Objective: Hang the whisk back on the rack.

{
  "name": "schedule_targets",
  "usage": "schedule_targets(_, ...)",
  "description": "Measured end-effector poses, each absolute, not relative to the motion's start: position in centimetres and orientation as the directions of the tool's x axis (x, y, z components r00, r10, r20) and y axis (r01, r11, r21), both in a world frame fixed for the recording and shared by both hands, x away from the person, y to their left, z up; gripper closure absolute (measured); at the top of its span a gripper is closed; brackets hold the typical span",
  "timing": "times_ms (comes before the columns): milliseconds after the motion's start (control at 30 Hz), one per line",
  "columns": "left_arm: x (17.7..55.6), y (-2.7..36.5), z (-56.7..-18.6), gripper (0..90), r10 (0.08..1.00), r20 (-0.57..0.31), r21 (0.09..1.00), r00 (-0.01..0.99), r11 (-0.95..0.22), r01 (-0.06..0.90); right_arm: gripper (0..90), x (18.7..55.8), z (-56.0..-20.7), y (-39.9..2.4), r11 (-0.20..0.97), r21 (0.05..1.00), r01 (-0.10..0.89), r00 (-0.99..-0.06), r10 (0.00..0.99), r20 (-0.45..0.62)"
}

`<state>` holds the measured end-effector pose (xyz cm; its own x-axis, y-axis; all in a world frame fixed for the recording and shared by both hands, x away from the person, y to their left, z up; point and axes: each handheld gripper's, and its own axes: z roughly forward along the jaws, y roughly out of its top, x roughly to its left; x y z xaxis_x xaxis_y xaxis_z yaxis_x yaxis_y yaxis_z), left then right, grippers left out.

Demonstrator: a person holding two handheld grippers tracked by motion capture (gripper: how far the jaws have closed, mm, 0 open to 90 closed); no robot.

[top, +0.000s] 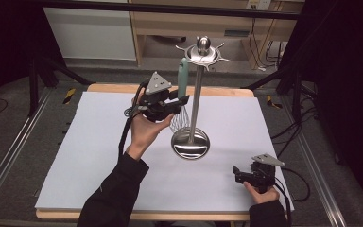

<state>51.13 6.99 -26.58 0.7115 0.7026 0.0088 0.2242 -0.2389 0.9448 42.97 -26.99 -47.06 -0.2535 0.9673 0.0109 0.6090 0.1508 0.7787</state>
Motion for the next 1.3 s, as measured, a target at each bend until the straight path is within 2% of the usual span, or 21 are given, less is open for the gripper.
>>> schedule_targets(300,50.5,8.0,-27.2,51.6,0.699,0.001,0.948,0.715,-0.228,0.221,8.1,43.0,-47.1,-27.0,0.150,0.776,0.612,-0.254,0.967,0.013)
schedule_targets(800,48.8,10.4,-29.0,44.6,0.702,0.005,0.937,0.713,-0.252,0.241,8.0,43.0,-47.1,-27.1,0.151,0.776,0.612,-0.251,0.968,0.010)
schedule_targets(1300,47.0,13.2,-33.0,37.4,0.712,0.002,0.920,0.703,-0.277,0.277,7.8,42.9,-47.1,-27.0,0.152,0.775,0.613,-0.248,0.969,0.006)
